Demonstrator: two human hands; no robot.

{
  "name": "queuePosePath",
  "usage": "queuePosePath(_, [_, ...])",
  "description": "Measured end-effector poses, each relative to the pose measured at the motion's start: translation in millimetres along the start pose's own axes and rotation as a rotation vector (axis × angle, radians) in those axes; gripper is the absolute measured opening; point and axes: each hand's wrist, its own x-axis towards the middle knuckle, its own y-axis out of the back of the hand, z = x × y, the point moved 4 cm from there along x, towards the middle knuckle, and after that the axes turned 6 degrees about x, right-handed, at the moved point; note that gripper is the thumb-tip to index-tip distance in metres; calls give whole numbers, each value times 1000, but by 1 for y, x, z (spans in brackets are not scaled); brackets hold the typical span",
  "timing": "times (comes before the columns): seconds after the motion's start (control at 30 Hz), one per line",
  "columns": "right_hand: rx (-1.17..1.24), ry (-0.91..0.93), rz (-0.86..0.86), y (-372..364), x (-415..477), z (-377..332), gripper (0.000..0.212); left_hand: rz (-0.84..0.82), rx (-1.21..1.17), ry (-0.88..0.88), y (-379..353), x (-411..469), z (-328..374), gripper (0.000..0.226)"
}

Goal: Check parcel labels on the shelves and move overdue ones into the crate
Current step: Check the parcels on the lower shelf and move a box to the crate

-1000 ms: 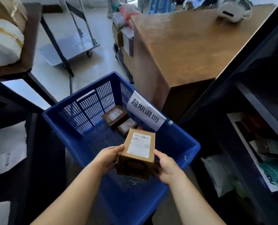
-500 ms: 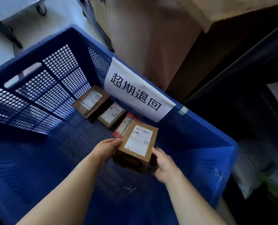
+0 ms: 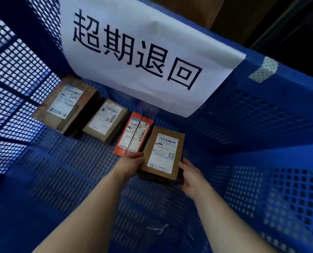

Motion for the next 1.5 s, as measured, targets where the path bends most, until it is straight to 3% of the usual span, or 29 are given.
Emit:
queuePosePath(0.63, [-54,-14,-13,-22,73,15,16,71,-58,-33,-14,69,-10,42])
queuePosePath(0.77, [-66,-8,-11,-23,57,11,18,85,-69,-36,-11,47,-4,19])
queuePosePath(0.97, [-174,28,-10,-37,-16,-7,29,189,-76,-15,13,-19,23,15])
queuePosePath(1.07, [-232,42,-54,-55,-67,-17,39,207,-124,1,30,-67,39,30])
queuePosePath(1.5, [-661,314,-420,-115,-347,-112,19,381,-563,-187,91,-358,118,22])
